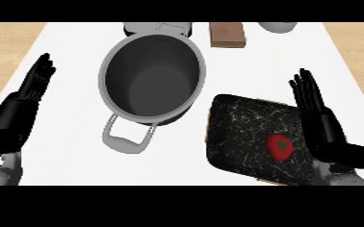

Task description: Pick the tomato from the tray and place it in the pot

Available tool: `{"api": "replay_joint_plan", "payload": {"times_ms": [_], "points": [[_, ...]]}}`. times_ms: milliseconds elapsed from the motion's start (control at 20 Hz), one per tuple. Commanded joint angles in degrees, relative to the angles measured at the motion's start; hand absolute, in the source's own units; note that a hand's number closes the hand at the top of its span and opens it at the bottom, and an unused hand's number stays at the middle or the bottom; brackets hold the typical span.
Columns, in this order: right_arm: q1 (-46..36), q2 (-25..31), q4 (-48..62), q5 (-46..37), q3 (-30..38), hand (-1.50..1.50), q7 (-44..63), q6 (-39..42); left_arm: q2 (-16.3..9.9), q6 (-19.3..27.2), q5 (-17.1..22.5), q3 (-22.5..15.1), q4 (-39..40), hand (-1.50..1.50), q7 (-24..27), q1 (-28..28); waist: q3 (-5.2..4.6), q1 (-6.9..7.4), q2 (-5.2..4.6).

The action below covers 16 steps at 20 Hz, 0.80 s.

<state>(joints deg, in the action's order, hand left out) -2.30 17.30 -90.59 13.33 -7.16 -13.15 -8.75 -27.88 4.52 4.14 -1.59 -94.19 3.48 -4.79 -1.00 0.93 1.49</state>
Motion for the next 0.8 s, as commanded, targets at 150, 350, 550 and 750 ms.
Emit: {"api": "replay_joint_plan", "payload": {"times_ms": [150,350,550,750], "points": [[-0.64,3.65,-2.05,-4.94,-6.86,1.50,4.29,5.41,-0.68,4.18,-3.20,3.84,9.32,0.00,-5.94,1.76,0.96,-0.82,-1.63],[-1.73,10.36,-0.82,-19.66,1.94,1.50,3.09,-10.75,0.47,5.69,-2.60,3.79,13.44,0.00,-14.42,5.39,0.77,-3.69,-1.12],[6.92,0.99,-2.46,-27.15,-4.75,-1.50,-6.90,-20.17,1.88,7.07,-3.64,2.34,13.16,0.00,-21.43,1.99,1.07,-2.32,-1.38],[12.72,5.31,-14.78,-32.64,-6.33,-1.50,-0.33,-19.58,3.74,7.49,-6.02,1.23,16.17,0.00,-22.55,-1.85,0.95,-2.05,-1.39]]}}
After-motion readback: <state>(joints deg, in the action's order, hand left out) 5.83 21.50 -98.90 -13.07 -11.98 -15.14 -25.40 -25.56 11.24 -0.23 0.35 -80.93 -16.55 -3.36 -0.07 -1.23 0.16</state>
